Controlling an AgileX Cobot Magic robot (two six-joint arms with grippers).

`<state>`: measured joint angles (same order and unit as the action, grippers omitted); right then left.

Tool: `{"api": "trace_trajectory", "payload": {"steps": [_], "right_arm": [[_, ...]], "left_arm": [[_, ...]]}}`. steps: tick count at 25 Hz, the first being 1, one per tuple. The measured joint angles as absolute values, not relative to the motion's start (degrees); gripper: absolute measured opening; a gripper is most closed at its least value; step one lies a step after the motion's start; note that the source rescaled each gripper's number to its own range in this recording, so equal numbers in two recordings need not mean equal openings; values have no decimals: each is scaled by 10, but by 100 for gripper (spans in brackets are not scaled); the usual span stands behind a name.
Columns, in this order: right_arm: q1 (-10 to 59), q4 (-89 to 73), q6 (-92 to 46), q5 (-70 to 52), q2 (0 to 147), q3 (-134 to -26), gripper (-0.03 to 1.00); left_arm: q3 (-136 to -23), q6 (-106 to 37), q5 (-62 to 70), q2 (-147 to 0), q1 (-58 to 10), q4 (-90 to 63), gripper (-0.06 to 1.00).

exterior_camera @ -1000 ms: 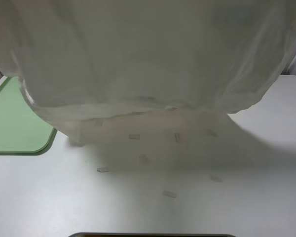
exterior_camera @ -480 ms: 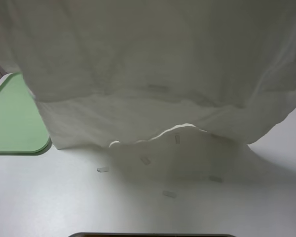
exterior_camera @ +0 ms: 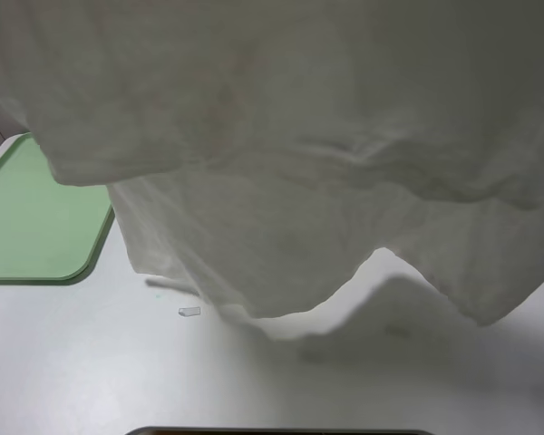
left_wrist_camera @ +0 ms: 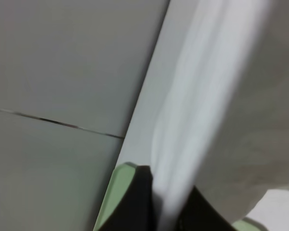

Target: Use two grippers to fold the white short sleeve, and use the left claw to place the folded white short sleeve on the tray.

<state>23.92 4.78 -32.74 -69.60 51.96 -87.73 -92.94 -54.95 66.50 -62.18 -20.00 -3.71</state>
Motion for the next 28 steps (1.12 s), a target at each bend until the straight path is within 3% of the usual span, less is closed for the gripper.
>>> {"api": "trace_trajectory", "payload": {"steps": [12,19,28], "right_arm": [[241,30,-327,-695,478,-873,0],[241,28,-327,-691,447,-808,0],[241,9,-300,-692,387,-779,0]], "left_arm": [[-930,-514,665,-539,-200,-45,1],[-925,-479,665,-524,-200,-49,0],[-840,-436,665,-473,-200,-63,0]]}}
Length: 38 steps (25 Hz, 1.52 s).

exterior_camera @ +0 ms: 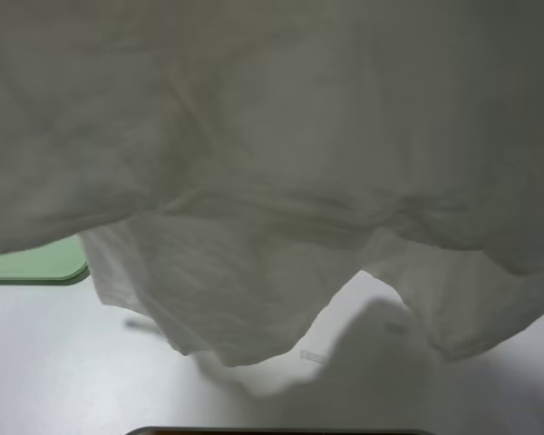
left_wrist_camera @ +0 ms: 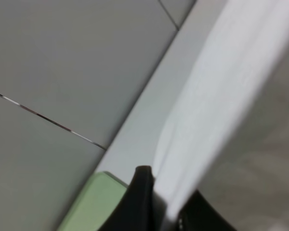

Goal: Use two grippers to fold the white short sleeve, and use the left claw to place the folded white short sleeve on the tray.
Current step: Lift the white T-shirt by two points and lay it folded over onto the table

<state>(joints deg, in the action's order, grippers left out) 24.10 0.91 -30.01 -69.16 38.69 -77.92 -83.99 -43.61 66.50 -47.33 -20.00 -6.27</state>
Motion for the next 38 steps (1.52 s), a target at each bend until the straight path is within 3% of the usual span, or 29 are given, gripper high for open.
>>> {"api": "trace_trajectory", "payload": {"steps": [12,17,22,33,38], "right_arm": [[242,73,-292,-689,392,-715,0],[246,162,-292,-604,465,-602,0],[243,208,-292,-520,525,-569,0],[75,246,-291,-202,725,-564,0],[38,264,-291,-101,780,-563,0]], "left_arm": [[-739,-408,662,-463,-201,-42,0],[-695,-417,651,-530,-205,0,0],[-695,-443,576,-621,-205,52,0],[-695,-453,360,-800,-206,123,0],[-695,-453,272,-868,-206,148,0]]}}
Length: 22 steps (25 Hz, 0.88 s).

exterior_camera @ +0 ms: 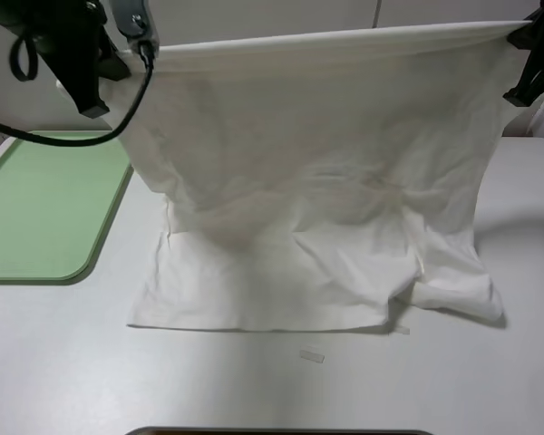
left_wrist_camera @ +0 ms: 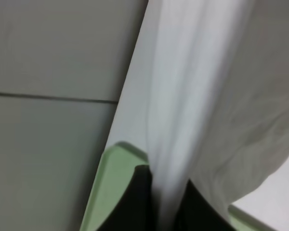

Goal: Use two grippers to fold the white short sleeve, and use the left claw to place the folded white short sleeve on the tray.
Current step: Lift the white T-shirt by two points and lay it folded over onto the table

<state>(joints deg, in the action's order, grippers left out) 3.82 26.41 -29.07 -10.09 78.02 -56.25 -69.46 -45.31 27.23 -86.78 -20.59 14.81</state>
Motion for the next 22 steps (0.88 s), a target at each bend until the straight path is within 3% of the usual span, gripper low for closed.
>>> {"api": "trace_trajectory", "payload": {"steps": [10,22], "right_arm": [[25,262,-291,-54,838,-560,0],[25,146,-309,-268,838,-560,0]], "left_arm": [[-695,-422,223,-955,-206,129,0],[-665,-408,298,-955,-206,14,0]]}}
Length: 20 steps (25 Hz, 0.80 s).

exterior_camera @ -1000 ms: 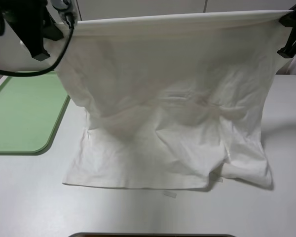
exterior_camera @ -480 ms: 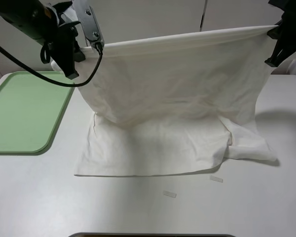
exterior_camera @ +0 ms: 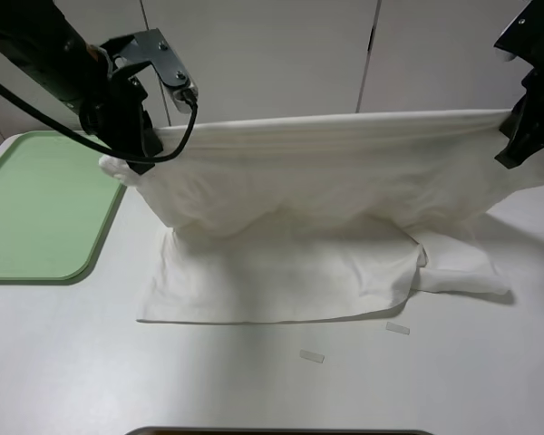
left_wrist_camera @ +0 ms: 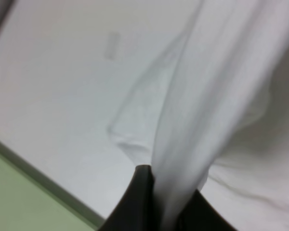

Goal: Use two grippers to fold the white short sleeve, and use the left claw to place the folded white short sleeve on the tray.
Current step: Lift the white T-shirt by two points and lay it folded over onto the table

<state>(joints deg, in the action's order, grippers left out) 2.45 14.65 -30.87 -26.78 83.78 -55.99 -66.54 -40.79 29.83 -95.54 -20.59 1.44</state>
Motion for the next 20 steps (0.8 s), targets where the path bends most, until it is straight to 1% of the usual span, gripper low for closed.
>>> {"api": "trace_trajectory", "payload": {"steps": [1,2,5,11,18,20], "right_arm": [[25,126,-319,-303,838,-560,0],[25,126,-319,-303,838,-560,0],[25,95,-325,-363,838,-560,0],[25,76,-327,-451,838,-560,0],[24,78,-327,-467,836,-560,0],[24,80,-327,-469,836,-560,3]], "left_arm": [[-655,-408,300,-955,-206,11,0],[-647,-408,301,-955,-206,8,0],[-628,-408,305,-955,-206,-4,0],[-582,-407,332,-955,-206,-80,0],[-579,-405,338,-955,-205,-112,0],[-579,-405,339,-955,-205,-113,1]]}}
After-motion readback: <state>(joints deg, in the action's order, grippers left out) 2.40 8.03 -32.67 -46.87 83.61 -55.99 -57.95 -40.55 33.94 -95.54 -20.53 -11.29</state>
